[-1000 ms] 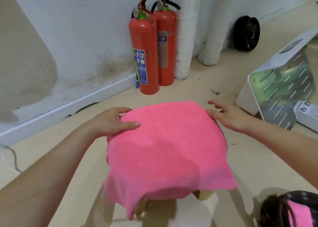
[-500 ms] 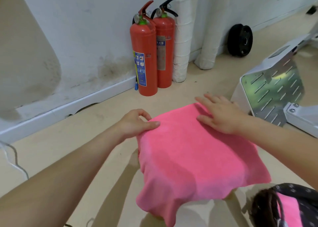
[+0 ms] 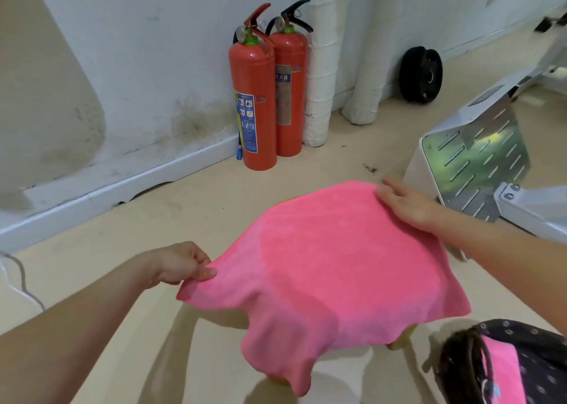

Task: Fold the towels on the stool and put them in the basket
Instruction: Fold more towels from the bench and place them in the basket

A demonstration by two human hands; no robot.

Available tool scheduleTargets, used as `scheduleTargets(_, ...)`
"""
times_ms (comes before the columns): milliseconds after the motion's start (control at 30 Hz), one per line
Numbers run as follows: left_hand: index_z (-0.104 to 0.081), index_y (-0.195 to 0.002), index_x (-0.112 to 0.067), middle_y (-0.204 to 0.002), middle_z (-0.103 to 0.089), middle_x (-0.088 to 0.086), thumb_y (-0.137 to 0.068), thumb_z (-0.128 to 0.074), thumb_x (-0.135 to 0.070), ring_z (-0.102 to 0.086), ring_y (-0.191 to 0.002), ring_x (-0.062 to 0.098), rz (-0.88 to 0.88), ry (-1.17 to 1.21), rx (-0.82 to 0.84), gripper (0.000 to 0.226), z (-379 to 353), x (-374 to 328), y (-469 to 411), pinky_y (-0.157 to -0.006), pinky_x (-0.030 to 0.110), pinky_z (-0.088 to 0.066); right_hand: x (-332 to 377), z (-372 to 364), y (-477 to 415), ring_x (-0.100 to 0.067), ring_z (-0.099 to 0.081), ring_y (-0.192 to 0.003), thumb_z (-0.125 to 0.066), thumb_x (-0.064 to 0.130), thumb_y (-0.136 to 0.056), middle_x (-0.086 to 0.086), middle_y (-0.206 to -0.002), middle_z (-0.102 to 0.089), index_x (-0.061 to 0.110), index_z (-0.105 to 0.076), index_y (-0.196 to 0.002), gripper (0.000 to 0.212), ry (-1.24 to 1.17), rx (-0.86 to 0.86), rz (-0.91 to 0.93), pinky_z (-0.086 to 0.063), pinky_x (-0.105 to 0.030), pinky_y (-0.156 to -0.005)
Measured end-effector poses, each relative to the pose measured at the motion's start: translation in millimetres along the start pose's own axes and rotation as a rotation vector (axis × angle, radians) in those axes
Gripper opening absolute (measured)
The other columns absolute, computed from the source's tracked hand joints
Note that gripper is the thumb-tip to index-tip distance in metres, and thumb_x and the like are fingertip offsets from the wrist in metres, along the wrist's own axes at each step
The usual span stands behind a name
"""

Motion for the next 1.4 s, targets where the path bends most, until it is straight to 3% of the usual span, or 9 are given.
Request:
scheduleTargets(100, -0.044, -0.058, -0.019, -0.059, -0.043, -0.001, -0.087, -0.069, -0.027, -0.035, -0.064, 0.018, 0.026, 0.076, -0.137, 0.039, 7.5, 9.7, -1.4, -0.052, 0.025, -0.022, -70.3, -16.7, 10.3, -0.027, -0.056, -0.107, -0.038, 0.093, -0.063, 0.000, -0.118, -0.060, 0.027, -0.051, -0.134, 0.098, -0.459, 0.153, -0.403, -0.041, -0.042, -0.090)
scheduleTargets(267, -0.049, -0.074, -0.016, -0.064, -0.058, -0.001, -0.097, -0.051, -0.034, -0.056, -0.055, 0.010, 0.102, 0.036, -0.133, 0.030, -14.0, 29.6, 6.8, -0.052, 0.019, -0.035, -105.1, -47.7, 33.8, -0.023, -0.049, -0.125, -0.039, 0.102, -0.044, 0.004, -0.125, -0.062, 0.035, -0.058, -0.118, 0.101, -0.576, 0.372, -0.528, -0.026, -0.053, -0.111)
scheduleTargets(400, -0.054, -0.083, -0.013, -0.069, -0.055, 0.005, -0.098, -0.050, -0.024, -0.052, -0.056, 0.016, 0.019, 0.361, -0.330, 0.020, 7.1, 9.4, 10.2, -0.058, 0.029, -0.051, -92.5, -27.6, 13.0, -0.023, -0.056, -0.082, -0.088, 0.051, -0.040, -0.018, -0.095, -0.069, 0.019, -0.065, -0.099, 0.071, -0.820, 0.133, -0.485, -0.043, -0.034, -0.080)
scheduleTargets(500, -0.060, -0.086, -0.018, -0.074, -0.058, 0.007, -0.094, -0.058, -0.019, -0.051, -0.061, 0.018, -0.153, 0.621, -0.369, 0.008, 26.2, -45.9, 20.4, -0.054, 0.026, -0.040, -60.5, 7.6, 5.3, -0.023, -0.060, -0.061, -0.080, 0.021, -0.068, -0.006, -0.065, -0.068, 0.012, -0.068, -0.094, 0.031, -1.016, -0.048, -0.441, -0.052, -0.032, -0.065)
scheduleTargets(633, -0.065, -0.094, -0.025, -0.066, -0.051, 0.001, -0.093, -0.057, -0.017, -0.048, -0.056, 0.012, -0.393, 0.850, -0.164, 0.011, 28.9, -128.3, 45.0, -0.050, 0.024, -0.039, 16.5, 34.6, 1.1, -0.013, -0.057, -0.045, -0.068, 0.024, -0.083, 0.001, -0.058, -0.061, 0.017, -0.059, -0.076, 0.013, -1.203, 0.158, -0.281, -0.052, -0.025, -0.056)
scheduleTargets(867, -0.067, -0.105, -0.007, -0.083, -0.071, 0.018, -0.068, -0.058, 0.019, -0.069, -0.071, 0.019, -0.519, 0.625, 0.205, 0.047, -29.1, -194.3, 70.7, -0.073, 0.029, -0.057, 159.8, 15.5, 67.5, -0.013, -0.053, -0.067, -0.074, -0.002, -0.070, -0.002, -0.070, -0.060, 0.016, -0.072, -0.091, 0.027, -0.758, 0.592, 0.331, -0.041, -0.025, -0.066)
scheduleTargets(967, -0.069, -0.107, -0.014, -0.091, -0.071, 0.018, -0.075, -0.051, 0.017, -0.059, -0.074, 0.014, -0.585, -0.028, -0.080, 0.048, -32.3, -190.8, 60.5, -0.072, 0.024, -0.047, 154.4, -13.2, 72.2, -0.015, -0.045, -0.060, -0.080, 0.002, -0.071, 0.000, -0.066, -0.053, 0.015, -0.065, -0.096, 0.031, -0.341, 0.557, 0.372, -0.038, -0.027, -0.056)
scheduleTargets(1167, -0.064, -0.116, -0.029, -0.086, -0.049, -0.004, -0.086, -0.063, -0.040, -0.046, -0.091, 0.014, -0.781, -0.744, -0.397, 0.032, -61.4, -197.3, 64.4, -0.075, 0.026, -0.033, 109.9, -13.0, 56.2, -0.027, -0.067, -0.081, -0.065, 0.068, -0.071, -0.006, -0.100, -0.065, 0.014, -0.052, -0.111, 0.069, 0.415, 0.328, 0.225, -0.057, -0.034, -0.071)
scheduleTargets(1400, -0.072, -0.097, -0.021, -0.087, -0.074, -0.004, -0.086, -0.064, -0.010, -0.067, -0.079, 0.007, -0.648, -0.226, -0.382, 0.017, -21.0, -184.7, 61.2, -0.071, 0.016, -0.046, 137.1, -26.3, 66.3, -0.009, -0.056, -0.095, -0.067, 0.045, -0.084, 0.004, -0.106, -0.062, 0.015, -0.065, -0.116, 0.043, -0.146, 0.238, 0.321, -0.039, -0.018, -0.081)
Point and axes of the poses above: each hand's wrist, its own y-axis away from the middle knuckle, its own z-axis out of the back of the hand, x = y × z, the point moved 8 cm from there along -y, towards the middle knuckle
